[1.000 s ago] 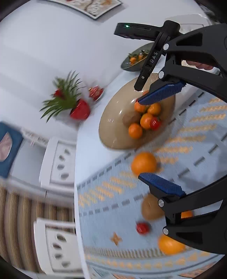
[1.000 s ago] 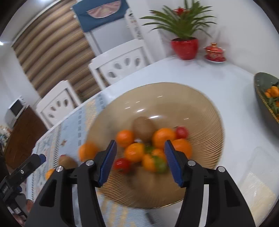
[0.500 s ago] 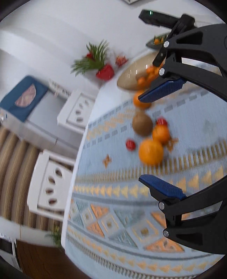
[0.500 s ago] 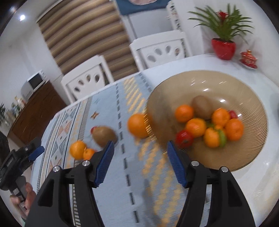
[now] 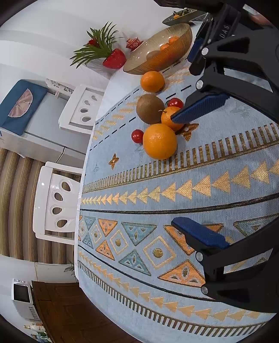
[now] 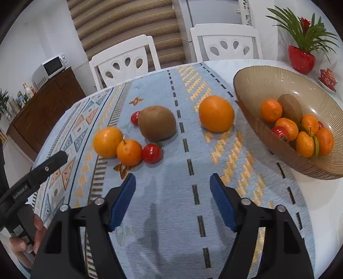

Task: Organize fruits
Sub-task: 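Move both open tools back toward the remaining fruit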

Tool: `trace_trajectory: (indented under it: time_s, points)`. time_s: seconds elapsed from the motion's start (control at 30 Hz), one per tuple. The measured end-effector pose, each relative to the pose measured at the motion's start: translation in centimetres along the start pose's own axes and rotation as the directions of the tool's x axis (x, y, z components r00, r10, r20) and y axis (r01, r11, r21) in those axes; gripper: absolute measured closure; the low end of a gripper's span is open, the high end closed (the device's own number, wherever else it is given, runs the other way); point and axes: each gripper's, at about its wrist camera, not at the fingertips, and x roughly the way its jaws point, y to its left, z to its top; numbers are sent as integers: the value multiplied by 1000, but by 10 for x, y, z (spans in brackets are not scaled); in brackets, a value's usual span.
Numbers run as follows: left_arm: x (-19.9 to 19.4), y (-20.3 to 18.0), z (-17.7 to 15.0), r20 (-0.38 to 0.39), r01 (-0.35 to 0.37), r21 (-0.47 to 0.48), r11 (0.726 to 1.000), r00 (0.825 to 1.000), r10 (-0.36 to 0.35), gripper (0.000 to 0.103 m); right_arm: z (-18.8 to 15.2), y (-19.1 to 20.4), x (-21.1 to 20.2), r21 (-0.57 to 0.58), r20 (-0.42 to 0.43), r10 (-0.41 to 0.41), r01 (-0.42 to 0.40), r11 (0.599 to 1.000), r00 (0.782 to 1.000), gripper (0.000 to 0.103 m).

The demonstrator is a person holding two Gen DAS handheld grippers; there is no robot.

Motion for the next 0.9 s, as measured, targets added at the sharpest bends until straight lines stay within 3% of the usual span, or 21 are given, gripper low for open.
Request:
trace_trajectory:
  time_s: [0.13, 0.27, 0.63, 0.77, 0.9]
  points:
    - [3, -3, -5, 5, -27, 7, 1000, 1000, 27, 13, -7, 2, 5, -12, 4, -7, 7, 1000, 1000, 27]
    - [9, -6, -10, -8, -39, 21, 999, 999, 40, 12, -12, 3, 9, -27, 21, -49, 50, 998, 999, 15]
    - [16, -8, -12, -32, -55, 31, 998, 998, 56, 10, -16, 5, 7, -38, 77, -121, 124, 992, 990, 6]
    - [18, -6, -11, -52, -25, 26, 999, 998, 27, 8, -18, 11, 1, -58, 118, -149, 157, 986, 982, 5]
    - [19, -5, -11, -59, -25, 17, 1000, 998, 26, 7, -17, 14, 6, -71, 91, -170, 176, 982, 981, 5]
